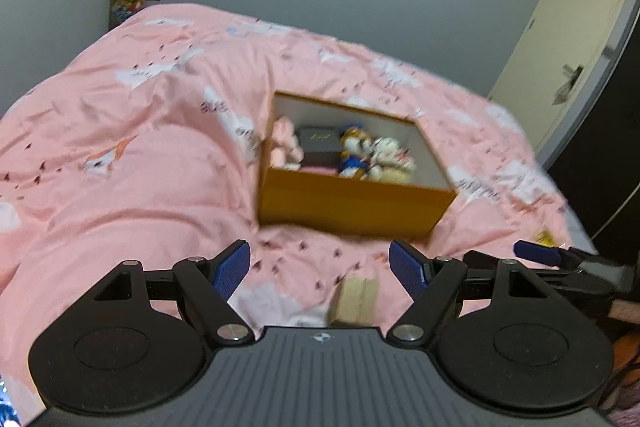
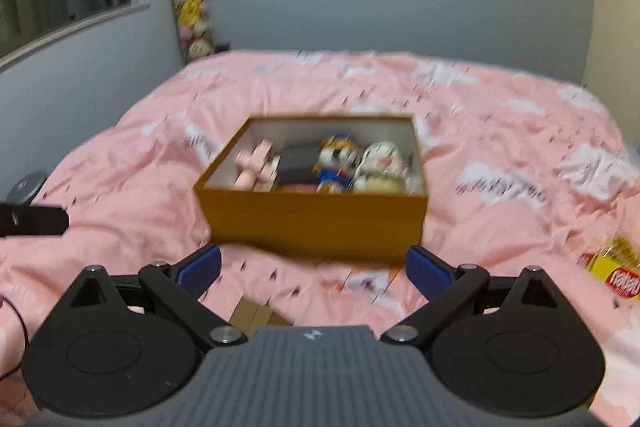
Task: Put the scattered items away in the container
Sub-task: 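Withdraw both tools from the box toward the gold gift box, then lower the left tool onto the round glitter mirror and grasp it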
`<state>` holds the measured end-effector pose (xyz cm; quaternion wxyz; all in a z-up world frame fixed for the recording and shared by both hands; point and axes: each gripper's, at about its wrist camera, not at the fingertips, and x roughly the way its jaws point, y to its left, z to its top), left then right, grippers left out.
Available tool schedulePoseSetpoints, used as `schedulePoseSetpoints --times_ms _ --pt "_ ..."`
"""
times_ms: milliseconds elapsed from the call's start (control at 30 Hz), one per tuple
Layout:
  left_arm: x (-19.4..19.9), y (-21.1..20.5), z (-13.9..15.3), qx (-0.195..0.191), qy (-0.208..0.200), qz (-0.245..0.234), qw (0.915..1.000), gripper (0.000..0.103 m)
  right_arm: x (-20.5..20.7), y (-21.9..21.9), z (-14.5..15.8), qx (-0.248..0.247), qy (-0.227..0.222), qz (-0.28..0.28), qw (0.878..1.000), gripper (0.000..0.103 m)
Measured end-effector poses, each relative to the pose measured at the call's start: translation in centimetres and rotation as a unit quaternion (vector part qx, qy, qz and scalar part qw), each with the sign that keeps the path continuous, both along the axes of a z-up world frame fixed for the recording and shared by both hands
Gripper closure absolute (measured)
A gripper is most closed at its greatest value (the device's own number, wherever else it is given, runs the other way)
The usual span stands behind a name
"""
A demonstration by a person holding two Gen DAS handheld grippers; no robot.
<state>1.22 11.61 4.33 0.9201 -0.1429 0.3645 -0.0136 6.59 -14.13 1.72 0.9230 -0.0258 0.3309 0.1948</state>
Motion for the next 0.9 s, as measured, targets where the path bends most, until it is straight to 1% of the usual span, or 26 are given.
schedulePoseSetpoints --times_ms 100,200,267,367,400,433,467,567,700,767,900 --pt "0.0 -1.4 -2.2 0.028 0.017 -0.006 0.9994 0.013 0.4 0.0 -1.2 0.004 0.037 0.008 0.999 0.005" --pt "0.2 -3.0 -4.5 0.052 0.047 -0.029 0.9971 0.013 0.6 -0.3 -2.4 -0.004 0.057 -0.004 0.998 0.006" --pt "0.3 -4.1 -6.0 0.067 0.067 -0.048 0.9943 0.013 0.9 -0.6 -3.3 -0.019 0.073 -0.015 0.997 0.010" --pt "0.9 -5.1 -8.2 0.065 0.107 -0.066 0.9899 0.013 1.6 -0.8 -4.9 -0.037 0.102 -0.025 0.994 0.019" --pt "1.0 -5.3 -8.9 0.065 0.118 -0.071 0.9884 0.015 1.8 -0.9 -5.5 -0.043 0.111 -0.027 0.993 0.024" --pt "1.1 -5.5 -9.5 0.069 0.125 -0.074 0.9869 0.015 2.0 -1.0 -6.0 -0.047 0.121 -0.029 0.991 0.028" --pt "1.3 -5.8 -10.1 0.078 0.131 -0.076 0.9853 0.016 2.2 -1.0 -6.5 -0.049 0.128 -0.029 0.990 0.029" --pt "1.8 -6.3 -11.5 0.105 0.152 -0.089 0.9787 0.016 2.4 -0.8 -7.5 -0.055 0.138 -0.022 0.989 0.031" --pt "2.6 -6.7 -13.1 0.143 0.185 -0.115 0.9655 0.016 2.3 -0.3 -7.8 -0.065 0.127 -0.003 0.990 0.031" --pt "2.9 -6.7 -13.6 0.136 0.192 -0.124 0.9639 0.016 2.4 0.1 -8.1 -0.072 0.125 0.005 0.990 0.031" --pt "3.5 -6.5 -14.2 0.102 0.200 -0.138 0.9645 0.016 2.6 0.6 -8.9 -0.088 0.127 0.013 0.988 0.031"
